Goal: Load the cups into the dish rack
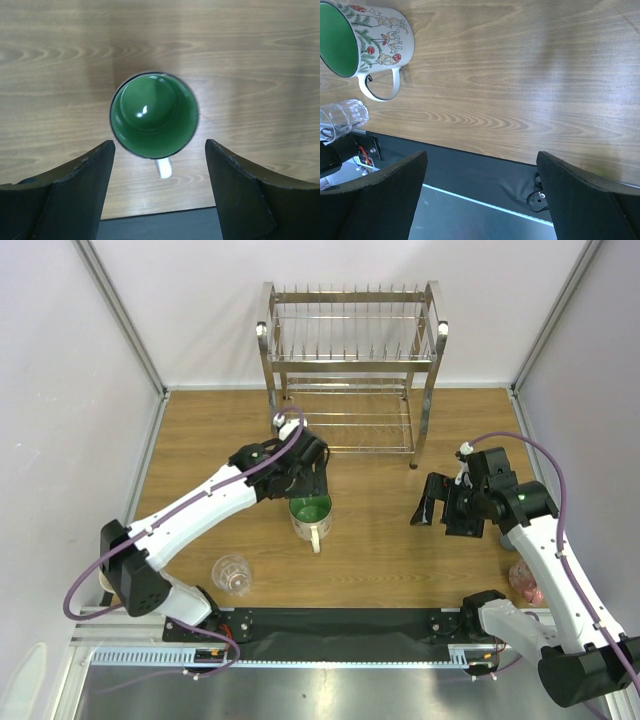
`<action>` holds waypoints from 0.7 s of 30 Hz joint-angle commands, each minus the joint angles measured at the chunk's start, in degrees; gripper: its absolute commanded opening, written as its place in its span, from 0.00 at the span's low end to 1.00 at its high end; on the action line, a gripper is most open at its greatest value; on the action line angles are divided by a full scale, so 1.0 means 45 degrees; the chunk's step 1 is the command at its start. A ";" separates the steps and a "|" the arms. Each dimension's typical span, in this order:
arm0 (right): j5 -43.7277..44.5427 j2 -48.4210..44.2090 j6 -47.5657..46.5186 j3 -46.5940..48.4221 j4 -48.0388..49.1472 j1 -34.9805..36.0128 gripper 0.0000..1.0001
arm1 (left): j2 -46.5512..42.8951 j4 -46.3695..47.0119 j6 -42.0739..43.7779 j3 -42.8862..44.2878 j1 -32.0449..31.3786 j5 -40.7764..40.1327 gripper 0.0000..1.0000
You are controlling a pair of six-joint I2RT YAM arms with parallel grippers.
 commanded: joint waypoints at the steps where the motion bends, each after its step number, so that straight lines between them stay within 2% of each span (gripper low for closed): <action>1: -0.0162 -0.0025 0.0172 0.0245 -0.0136 -0.0058 0.98 | 0.0276 -0.1105 -0.0893 0.0483 0.0020 -0.0539 0.79; 9: -0.0084 -0.0084 0.0094 0.0304 -0.0137 -0.0058 0.98 | 0.0219 -0.0445 -0.1694 -0.0921 0.0957 0.0905 0.79; 15: -0.0396 -0.0025 0.0406 0.0147 0.0039 -0.0058 0.98 | 0.0530 -0.0207 -0.1831 -0.1470 0.1230 0.0947 0.73; 21: -0.0317 -0.0181 0.0601 -0.0203 0.0254 -0.0058 0.98 | 0.0920 -0.0324 -0.1850 -0.1372 0.1270 0.0653 0.73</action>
